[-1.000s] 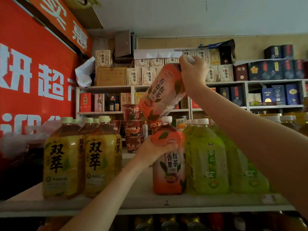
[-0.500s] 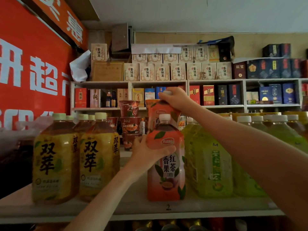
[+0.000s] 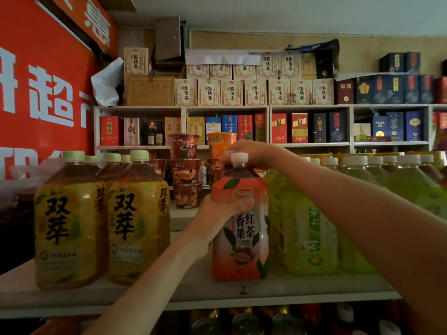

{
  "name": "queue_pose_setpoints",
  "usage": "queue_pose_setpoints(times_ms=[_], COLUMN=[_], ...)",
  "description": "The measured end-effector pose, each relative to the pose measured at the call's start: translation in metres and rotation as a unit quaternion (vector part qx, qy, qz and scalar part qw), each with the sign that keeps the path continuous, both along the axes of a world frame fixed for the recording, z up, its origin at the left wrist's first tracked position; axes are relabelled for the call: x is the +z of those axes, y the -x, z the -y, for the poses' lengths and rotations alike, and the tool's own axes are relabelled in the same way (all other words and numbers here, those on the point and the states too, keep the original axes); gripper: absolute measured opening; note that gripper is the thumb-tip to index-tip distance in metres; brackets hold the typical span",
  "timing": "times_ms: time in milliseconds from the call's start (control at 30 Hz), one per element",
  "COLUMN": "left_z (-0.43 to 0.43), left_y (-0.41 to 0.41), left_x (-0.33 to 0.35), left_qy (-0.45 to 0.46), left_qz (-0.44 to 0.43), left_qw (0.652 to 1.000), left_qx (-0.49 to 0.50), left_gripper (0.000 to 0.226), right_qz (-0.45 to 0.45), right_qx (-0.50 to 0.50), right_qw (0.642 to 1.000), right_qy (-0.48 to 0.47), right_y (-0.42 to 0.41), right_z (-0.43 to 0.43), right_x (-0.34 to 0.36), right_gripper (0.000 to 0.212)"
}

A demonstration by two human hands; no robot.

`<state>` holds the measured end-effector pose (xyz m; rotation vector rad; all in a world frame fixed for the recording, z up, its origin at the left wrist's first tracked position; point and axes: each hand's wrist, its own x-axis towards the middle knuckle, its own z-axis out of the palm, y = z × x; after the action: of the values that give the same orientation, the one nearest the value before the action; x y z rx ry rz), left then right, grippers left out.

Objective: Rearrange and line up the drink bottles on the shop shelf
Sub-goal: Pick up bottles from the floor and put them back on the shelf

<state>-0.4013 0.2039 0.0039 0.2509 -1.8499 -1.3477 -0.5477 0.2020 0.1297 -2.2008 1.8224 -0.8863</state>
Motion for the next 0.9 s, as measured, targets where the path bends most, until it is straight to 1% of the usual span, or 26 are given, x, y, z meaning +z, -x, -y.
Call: queue_pose_setpoints(times_ms=[33, 67, 100, 167, 233, 300, 367, 467, 533, 567, 600, 667, 733, 800, 867, 900], left_z=[-0.001, -0.003, -0.004, -0.005, -0.006, -0.006, -0.009, -0.015, -0.018, -0.019, -0.02, -0.02, -0.022, -0.025, -0.028, -0.03], left_y=[0.0, 0.0, 0.001, 0.001, 0.0, 0.0, 0.002, 0.007, 0.009, 0.009, 0.009, 0.008, 0.007, 0.005, 0.006, 0.006], left_x=[0.0, 0.0, -0.001, 0.0, -0.001, -0.001, -0.002, -0.001, -0.001, -0.001, -0.001, -0.002, -0.001, 0.0, 0.0, -0.002], left_qy=[-0.006, -0.01, -0.014, -0.01, -0.011, -0.023, -0.033, -0.045, -0.05, -0.048, -0.047, -0.039, -0.027, -0.013, -0.017, -0.029], left_qz=[-0.004, -0.007, -0.007, -0.001, 0.007, 0.008, 0.007, 0.003, 0.005, 0.006, 0.006, 0.007, 0.01, 0.008, -0.003, -0.01], left_qw=[1.0, 1.0, 1.0, 1.0, 1.0, 1.0, 0.999, 0.999, 0.999, 0.999, 0.999, 0.999, 0.999, 1.0, 0.999, 0.997], left_qx=[0.001, 0.002, 0.004, 0.008, 0.008, 0.013, 0.019, 0.019, 0.02, 0.018, 0.017, 0.019, 0.019, 0.024, 0.049, 0.071], left_gripper=[0.035, 0.036, 0.037, 0.035, 0.035, 0.035, 0.037, 0.039, 0.041, 0.042, 0.042, 0.042, 0.04, 0.039, 0.05, 0.062], right_qz=[-0.043, -0.068, -0.087, -0.127, -0.124, -0.124, -0.12, -0.16, -0.143, -0.129, -0.115, -0.089, -0.087, -0.104, -0.108, -0.086], right_qx=[-0.029, -0.049, -0.057, -0.067, -0.089, -0.131, -0.18, -0.221, -0.219, -0.216, -0.214, -0.215, -0.22, -0.233, -0.25, -0.254], right_qw=[0.999, 0.996, 0.995, 0.99, 0.988, 0.982, 0.974, 0.962, 0.965, 0.968, 0.97, 0.972, 0.971, 0.966, 0.962, 0.962], right_qy=[-0.002, 0.006, 0.012, 0.018, -0.015, -0.049, -0.07, -0.019, -0.002, -0.003, -0.004, -0.017, -0.028, -0.03, 0.005, 0.045], right_y=[-0.001, -0.003, -0.004, -0.002, 0.0, 0.001, 0.001, 0.003, 0.006, 0.006, 0.005, 0.003, -0.001, -0.002, -0.005, -0.007], right_z=[0.002, 0.002, 0.001, -0.002, -0.009, -0.015, -0.022, -0.025, -0.027, -0.029, -0.03, -0.031, -0.033, -0.035, -0.041, -0.046], right_x=[-0.001, -0.003, -0.004, -0.003, 0.001, 0.006, 0.007, 0.004, 0.001, 0.0, 0.0, 0.0, -0.001, -0.002, -0.004, -0.004], right_gripper=[0.022, 0.032, 0.035, 0.03, 0.01, 0.012, 0.008, 0.006, 0.008, 0.004, 0.005, 0.017, 0.023, 0.026, 0.029, 0.03])
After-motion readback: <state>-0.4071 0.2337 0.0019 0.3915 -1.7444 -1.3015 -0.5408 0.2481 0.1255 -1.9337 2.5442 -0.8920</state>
